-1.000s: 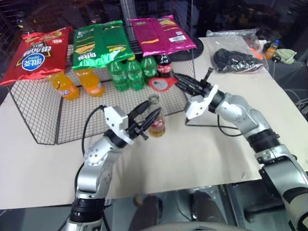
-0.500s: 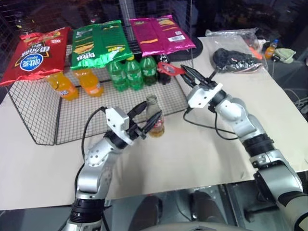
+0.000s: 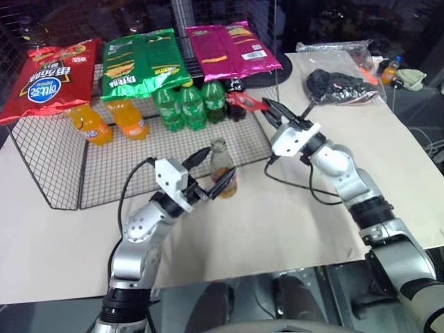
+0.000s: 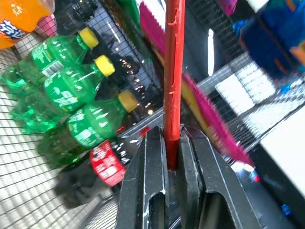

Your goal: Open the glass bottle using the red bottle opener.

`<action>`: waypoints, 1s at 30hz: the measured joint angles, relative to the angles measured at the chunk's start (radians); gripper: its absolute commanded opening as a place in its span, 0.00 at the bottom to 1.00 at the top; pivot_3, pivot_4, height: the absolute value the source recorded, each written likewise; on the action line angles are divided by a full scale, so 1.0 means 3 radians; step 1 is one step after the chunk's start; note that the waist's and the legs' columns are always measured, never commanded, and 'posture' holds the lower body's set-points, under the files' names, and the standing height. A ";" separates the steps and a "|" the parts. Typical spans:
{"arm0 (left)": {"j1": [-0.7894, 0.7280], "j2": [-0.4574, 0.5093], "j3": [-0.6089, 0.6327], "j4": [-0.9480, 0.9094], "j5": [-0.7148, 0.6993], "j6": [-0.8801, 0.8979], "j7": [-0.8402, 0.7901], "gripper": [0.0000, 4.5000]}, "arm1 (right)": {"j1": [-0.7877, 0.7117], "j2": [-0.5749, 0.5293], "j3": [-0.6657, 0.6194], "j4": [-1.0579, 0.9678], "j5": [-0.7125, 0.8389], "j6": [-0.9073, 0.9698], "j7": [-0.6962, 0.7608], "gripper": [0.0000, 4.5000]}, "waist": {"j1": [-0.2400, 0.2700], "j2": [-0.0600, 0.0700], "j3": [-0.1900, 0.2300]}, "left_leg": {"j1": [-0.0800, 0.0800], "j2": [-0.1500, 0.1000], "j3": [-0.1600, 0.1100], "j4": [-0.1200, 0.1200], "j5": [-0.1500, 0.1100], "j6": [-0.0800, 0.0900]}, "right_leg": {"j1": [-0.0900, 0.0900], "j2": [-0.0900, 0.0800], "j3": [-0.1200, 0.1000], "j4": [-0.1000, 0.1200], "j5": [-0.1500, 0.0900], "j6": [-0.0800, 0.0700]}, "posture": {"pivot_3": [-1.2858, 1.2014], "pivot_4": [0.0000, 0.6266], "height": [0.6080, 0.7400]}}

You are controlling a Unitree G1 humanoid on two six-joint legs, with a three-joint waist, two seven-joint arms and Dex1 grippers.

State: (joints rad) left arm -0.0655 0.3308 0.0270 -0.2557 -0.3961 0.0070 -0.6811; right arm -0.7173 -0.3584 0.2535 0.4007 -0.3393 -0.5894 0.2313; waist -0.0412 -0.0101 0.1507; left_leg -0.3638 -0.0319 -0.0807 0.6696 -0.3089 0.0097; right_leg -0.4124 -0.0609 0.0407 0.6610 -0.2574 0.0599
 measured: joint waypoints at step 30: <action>0.1531 0.0556 0.0452 -0.0682 -0.0033 0.0480 0.0049 0.91 | 0.2168 -0.0824 -0.0919 -0.2065 0.2151 0.3238 0.1838 0.99 | 0.0087 0.0000 0.0003 | -0.0002 0.0001 -0.0004 -0.0003 -0.0011 0.0019 | 0.0004 -0.0008 -0.0007 -0.0010 -0.0001 0.0000 | 0.52 0.24 1.00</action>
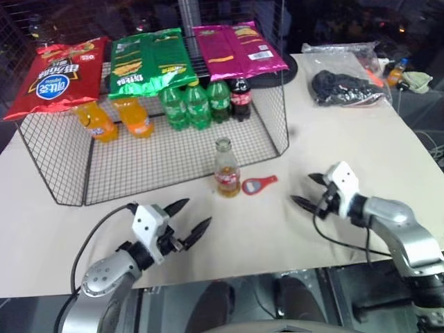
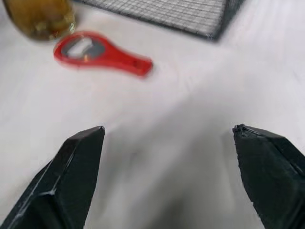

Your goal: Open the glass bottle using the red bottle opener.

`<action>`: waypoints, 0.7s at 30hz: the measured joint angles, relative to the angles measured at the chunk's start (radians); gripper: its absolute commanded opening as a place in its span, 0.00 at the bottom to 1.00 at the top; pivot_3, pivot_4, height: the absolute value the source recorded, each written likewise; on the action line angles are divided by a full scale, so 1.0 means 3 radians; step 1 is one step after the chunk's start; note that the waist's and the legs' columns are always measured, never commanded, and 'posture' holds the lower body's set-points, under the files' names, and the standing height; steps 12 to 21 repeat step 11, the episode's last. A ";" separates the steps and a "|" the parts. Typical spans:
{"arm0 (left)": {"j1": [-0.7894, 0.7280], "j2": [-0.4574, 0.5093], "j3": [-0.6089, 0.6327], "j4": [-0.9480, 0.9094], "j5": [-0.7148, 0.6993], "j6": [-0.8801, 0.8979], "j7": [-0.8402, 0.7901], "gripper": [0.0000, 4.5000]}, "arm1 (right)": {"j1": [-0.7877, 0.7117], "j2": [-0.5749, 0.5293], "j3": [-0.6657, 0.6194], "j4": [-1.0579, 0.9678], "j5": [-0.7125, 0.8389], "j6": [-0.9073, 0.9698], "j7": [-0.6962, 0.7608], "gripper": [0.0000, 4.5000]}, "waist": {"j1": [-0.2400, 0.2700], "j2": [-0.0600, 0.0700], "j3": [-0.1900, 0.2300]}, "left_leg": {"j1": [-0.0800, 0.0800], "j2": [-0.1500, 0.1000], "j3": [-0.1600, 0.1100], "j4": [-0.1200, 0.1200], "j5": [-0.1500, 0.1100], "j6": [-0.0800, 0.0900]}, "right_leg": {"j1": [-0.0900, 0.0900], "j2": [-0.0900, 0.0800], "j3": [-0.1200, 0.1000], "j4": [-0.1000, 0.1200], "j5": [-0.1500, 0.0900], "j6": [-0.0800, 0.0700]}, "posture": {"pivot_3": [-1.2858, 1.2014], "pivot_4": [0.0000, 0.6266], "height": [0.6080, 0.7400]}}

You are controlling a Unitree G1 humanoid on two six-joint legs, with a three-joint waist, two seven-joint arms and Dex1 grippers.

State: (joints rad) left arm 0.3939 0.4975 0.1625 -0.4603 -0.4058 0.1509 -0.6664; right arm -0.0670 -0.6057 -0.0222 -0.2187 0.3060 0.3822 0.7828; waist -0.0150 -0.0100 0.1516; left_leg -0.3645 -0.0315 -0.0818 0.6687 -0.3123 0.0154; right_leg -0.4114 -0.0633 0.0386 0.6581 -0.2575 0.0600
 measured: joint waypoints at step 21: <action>0.0320 -0.0003 0.0301 -0.0058 0.0061 -0.0020 0.0138 0.91 | 0.0418 -0.0075 -0.0437 0.0371 0.0382 -0.0847 0.0765 0.99 | 0.0004 -0.0002 0.0001 | 0.0008 0.0002 0.0002 0.0002 -0.0001 0.0002 | 0.0009 0.0000 0.0001 0.0001 0.0000 0.0000 | 0.52 0.24 1.00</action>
